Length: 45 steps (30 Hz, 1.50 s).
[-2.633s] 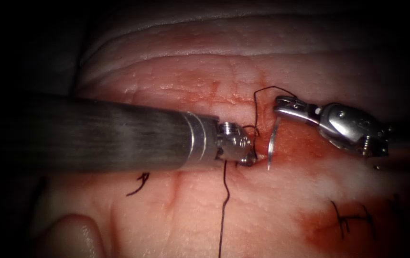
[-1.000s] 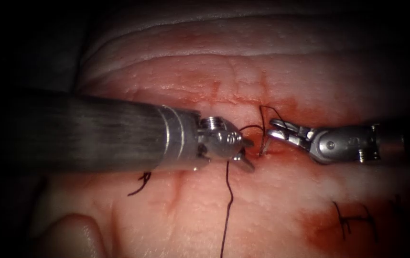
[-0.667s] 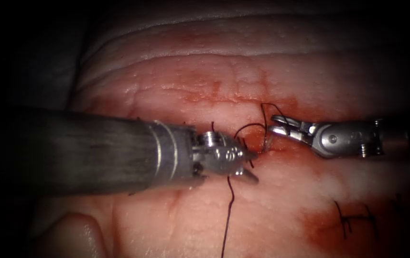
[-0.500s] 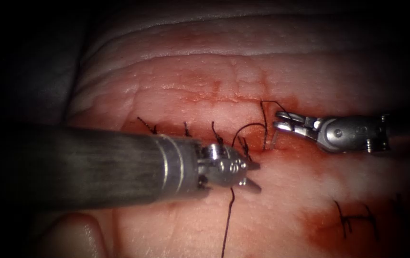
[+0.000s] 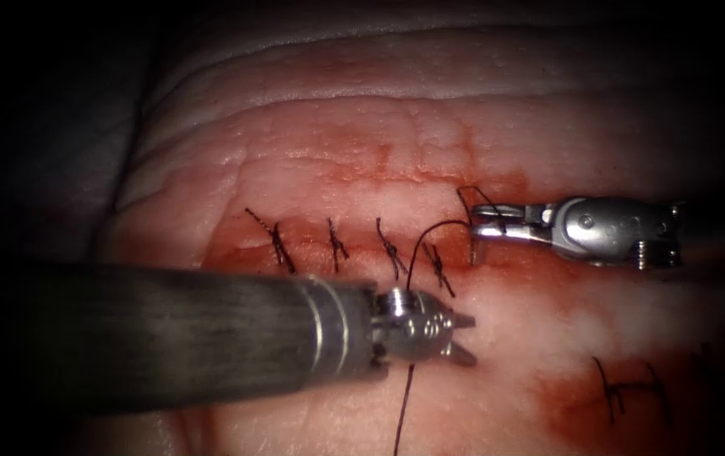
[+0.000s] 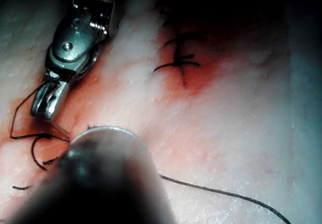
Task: Wound Closure
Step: Insert the needle through the skin below the wound with the right needle driver.
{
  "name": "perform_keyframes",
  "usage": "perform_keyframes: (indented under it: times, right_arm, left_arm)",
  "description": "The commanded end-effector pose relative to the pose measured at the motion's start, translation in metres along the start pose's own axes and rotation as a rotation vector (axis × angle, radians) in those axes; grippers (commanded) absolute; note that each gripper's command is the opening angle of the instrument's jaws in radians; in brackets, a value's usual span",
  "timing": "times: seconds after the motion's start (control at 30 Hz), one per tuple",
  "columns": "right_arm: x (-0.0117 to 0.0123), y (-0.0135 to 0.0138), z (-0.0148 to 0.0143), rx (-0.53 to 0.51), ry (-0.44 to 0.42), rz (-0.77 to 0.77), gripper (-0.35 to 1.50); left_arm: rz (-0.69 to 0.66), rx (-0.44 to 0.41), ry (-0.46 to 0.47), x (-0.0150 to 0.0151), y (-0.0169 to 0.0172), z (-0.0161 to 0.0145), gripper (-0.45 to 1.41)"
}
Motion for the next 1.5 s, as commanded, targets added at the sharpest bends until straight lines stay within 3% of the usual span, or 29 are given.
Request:
perform_keyframes:
  times: [0.03, 0.9, 1.5]
  right_arm:
    - [-0.0003, -0.0002, 0.0008, 0.008, -0.006, 0.031, -0.35]
    - [0.0010, 0.0016, 0.0007, 0.018, -0.022, 0.161, -0.35]
    - [0.0014, 0.0018, 0.0007, 0.049, -0.024, 0.358, -0.35]
  left_arm:
    - [0.002, -0.003, 0.002, 0.0000, 0.0001, 0.0007, 0.07]
    - [0.004, -0.013, -0.004, -0.0031, -0.0004, 0.0034, 0.05]
    - [0.004, -0.019, -0.013, -0.0036, -0.0005, 0.0042, 0.04]
